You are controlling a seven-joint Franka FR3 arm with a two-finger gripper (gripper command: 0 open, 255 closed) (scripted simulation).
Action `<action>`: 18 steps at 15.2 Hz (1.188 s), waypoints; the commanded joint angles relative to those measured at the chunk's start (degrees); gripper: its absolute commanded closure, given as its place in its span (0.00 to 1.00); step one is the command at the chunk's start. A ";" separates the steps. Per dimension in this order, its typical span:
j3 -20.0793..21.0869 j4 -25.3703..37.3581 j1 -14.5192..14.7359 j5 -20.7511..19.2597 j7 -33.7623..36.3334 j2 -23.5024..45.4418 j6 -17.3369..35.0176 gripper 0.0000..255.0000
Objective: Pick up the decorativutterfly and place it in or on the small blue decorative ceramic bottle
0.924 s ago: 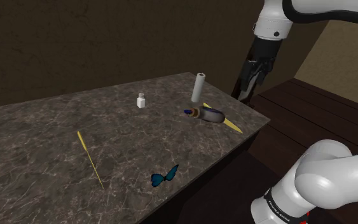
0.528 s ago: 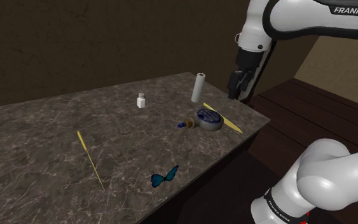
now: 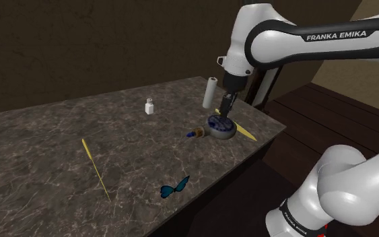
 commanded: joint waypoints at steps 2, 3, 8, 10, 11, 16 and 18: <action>0.05 -1.56 2.78 1.58 -5.21 3.26 4.94 0.00; 0.10 -1.87 3.69 2.14 -6.93 4.50 6.49 0.00; 0.71 -2.96 8.27 5.25 -15.71 10.78 13.80 0.00; 1.12 -3.21 10.08 6.63 -19.32 13.30 16.51 0.00; 1.35 -3.31 10.98 7.35 -21.14 14.54 17.82 0.00; 2.94 -3.55 15.38 11.16 -30.43 20.62 23.90 0.00; 3.78 -3.56 17.05 12.77 -34.22 22.95 26.13 0.00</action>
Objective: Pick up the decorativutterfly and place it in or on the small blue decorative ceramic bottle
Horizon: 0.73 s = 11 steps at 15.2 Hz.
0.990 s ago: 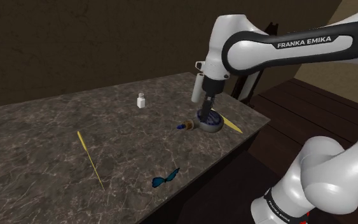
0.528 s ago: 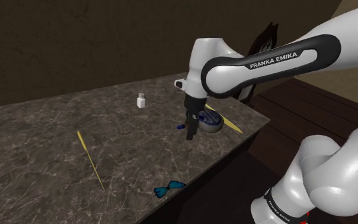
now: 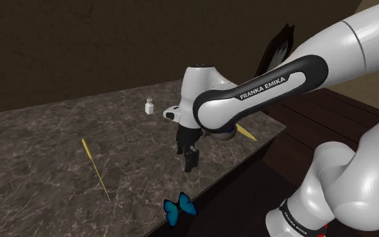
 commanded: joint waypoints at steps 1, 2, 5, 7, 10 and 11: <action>1.13 0.21 1.91 1.76 -3.68 2.67 2.46 0.00; 1.65 0.22 2.69 2.58 -5.59 3.80 3.51 0.00; 2.36 -0.03 3.55 3.64 -7.75 5.56 5.45 0.00; 2.54 -0.51 3.73 4.00 -7.96 6.73 7.12 0.00; 2.81 -1.13 4.00 4.58 -8.30 8.59 9.63 0.00; 2.95 -1.41 4.14 4.90 -8.49 9.61 10.94 0.00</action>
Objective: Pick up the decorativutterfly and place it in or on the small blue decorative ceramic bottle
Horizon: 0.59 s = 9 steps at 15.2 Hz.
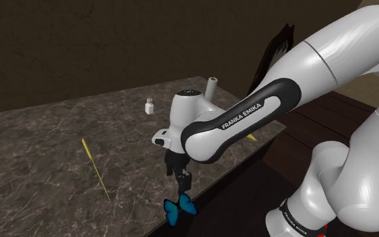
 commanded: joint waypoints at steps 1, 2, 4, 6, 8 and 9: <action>0.14 -0.43 0.14 0.35 -0.22 0.89 1.36 0.00; 0.14 -0.44 0.14 0.34 -0.22 0.88 1.36 0.00; 0.14 -0.43 0.14 0.35 -0.22 0.89 1.36 0.00; 0.14 -0.43 0.14 0.35 -0.22 0.89 1.36 0.00; 0.14 -0.43 0.14 0.34 -0.22 0.88 1.35 0.00; 0.14 -0.43 0.14 0.34 -0.22 0.88 1.35 1.00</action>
